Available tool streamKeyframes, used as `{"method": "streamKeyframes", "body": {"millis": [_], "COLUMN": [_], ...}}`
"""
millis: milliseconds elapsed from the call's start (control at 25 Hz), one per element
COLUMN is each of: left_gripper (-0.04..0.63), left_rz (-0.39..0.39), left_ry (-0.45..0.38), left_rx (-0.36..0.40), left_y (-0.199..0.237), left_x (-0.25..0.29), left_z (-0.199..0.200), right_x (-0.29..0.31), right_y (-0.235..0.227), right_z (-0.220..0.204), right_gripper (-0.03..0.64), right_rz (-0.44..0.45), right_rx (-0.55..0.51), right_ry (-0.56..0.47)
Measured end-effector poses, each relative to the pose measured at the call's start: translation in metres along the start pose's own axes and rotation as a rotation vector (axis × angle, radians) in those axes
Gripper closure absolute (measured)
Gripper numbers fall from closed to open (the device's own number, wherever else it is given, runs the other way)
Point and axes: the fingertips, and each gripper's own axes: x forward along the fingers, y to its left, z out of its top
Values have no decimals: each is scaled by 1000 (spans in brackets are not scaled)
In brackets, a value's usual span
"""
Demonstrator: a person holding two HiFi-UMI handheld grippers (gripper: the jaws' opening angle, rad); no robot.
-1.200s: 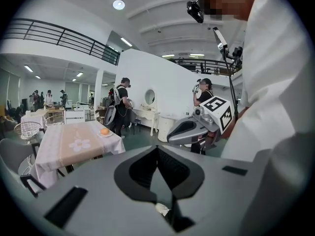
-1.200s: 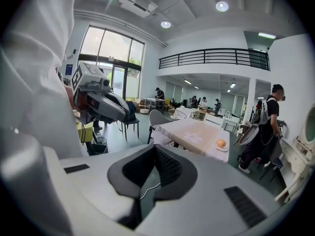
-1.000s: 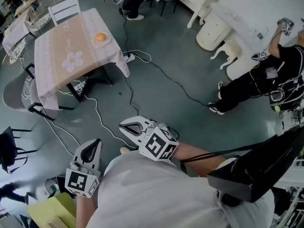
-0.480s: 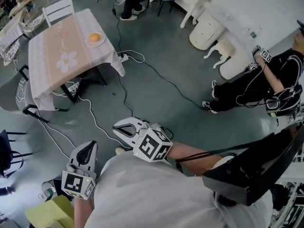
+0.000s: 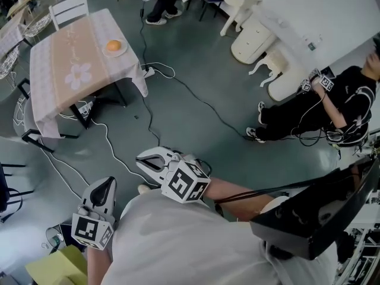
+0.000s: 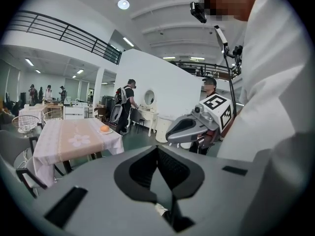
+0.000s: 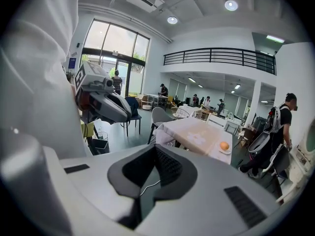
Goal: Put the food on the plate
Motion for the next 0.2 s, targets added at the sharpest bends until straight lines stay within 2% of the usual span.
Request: {"method": "streamKeyframes", "body": {"millis": [200], "left_gripper": [586], "left_rz": [-65], "left_ry": [-28], "left_rx": [-7], "left_y": [-8], "left_x": [17], "left_z": [11], "right_x": [-21], "right_y": [-11], "right_z": [-5], "right_gripper": [604], "right_rz": [-61], "right_rx": [12], "right_ry": [40]}}
